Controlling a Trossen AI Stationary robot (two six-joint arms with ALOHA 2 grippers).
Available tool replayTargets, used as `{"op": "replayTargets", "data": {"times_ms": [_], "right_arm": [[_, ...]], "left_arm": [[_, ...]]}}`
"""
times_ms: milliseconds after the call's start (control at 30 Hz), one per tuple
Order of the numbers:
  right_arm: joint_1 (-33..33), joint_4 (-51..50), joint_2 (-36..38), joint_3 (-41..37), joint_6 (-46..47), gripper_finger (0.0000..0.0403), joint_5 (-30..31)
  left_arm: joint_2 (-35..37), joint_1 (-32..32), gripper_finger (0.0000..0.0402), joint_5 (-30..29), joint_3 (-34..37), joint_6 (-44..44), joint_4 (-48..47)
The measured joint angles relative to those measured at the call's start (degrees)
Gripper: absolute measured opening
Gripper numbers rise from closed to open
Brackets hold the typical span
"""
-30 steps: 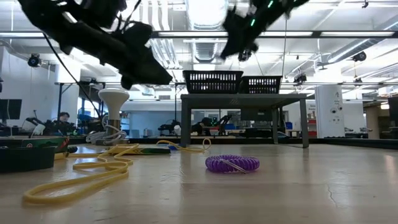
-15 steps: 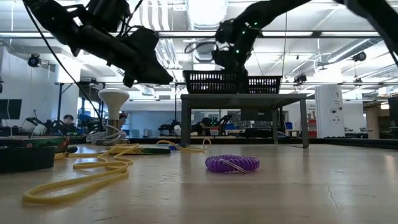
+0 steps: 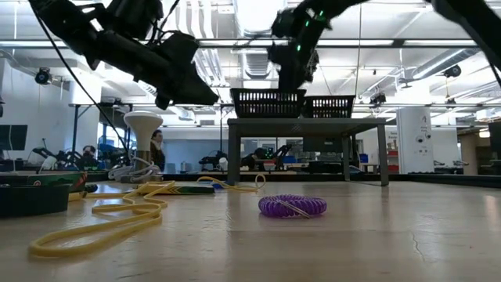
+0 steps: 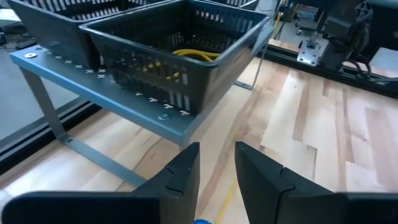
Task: Pick & Place Office Desk Supplies
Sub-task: Put the right black spring keychain into the top left black bin
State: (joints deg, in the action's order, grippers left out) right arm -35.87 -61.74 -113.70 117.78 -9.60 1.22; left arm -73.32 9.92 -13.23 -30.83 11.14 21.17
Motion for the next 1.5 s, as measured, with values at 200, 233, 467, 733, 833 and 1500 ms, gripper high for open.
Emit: {"op": "replayTargets", "data": {"times_ms": [200, 233, 467, 733, 833, 1500], "right_arm": [[4.9, 2.1, 8.1, -5.0, 1.2, 0.0137, 0.6], [6.6, 3.2, 10.0, -6.7, 1.5, 0.0134, 0.5], [22.0, 18.2, 22.7, -26.9, 6.2, 0.0111, 0.5], [40.1, 40.4, 31.3, -51.9, 16.2, 0.0092, 0.4], [44.7, 51.1, 32.2, -59.6, 18.9, 0.0085, 0.5], [44.5, 86.2, 23.1, -74.0, 20.1, 0.0065, 6.5]], "left_arm": [[1.1, -4.4, 0.0106, 0.0, 0.0, 1.3, 0.2], [1.5, -5.6, 0.0106, 0.0, 0.0, 1.3, 0.2], [4.0, -16.2, 0.0106, -0.6, 0.0, 1.4, -1.7], [4.3, -29.0, 0.0106, -3.5, 0.0, 4.8, -6.5], [4.3, -32.6, 0.0106, -5.7, 0.0, 9.5, -12.6], [5.1, -30.6, 0.0112, -8.5, 6.1, 56.6, -51.0]]}}
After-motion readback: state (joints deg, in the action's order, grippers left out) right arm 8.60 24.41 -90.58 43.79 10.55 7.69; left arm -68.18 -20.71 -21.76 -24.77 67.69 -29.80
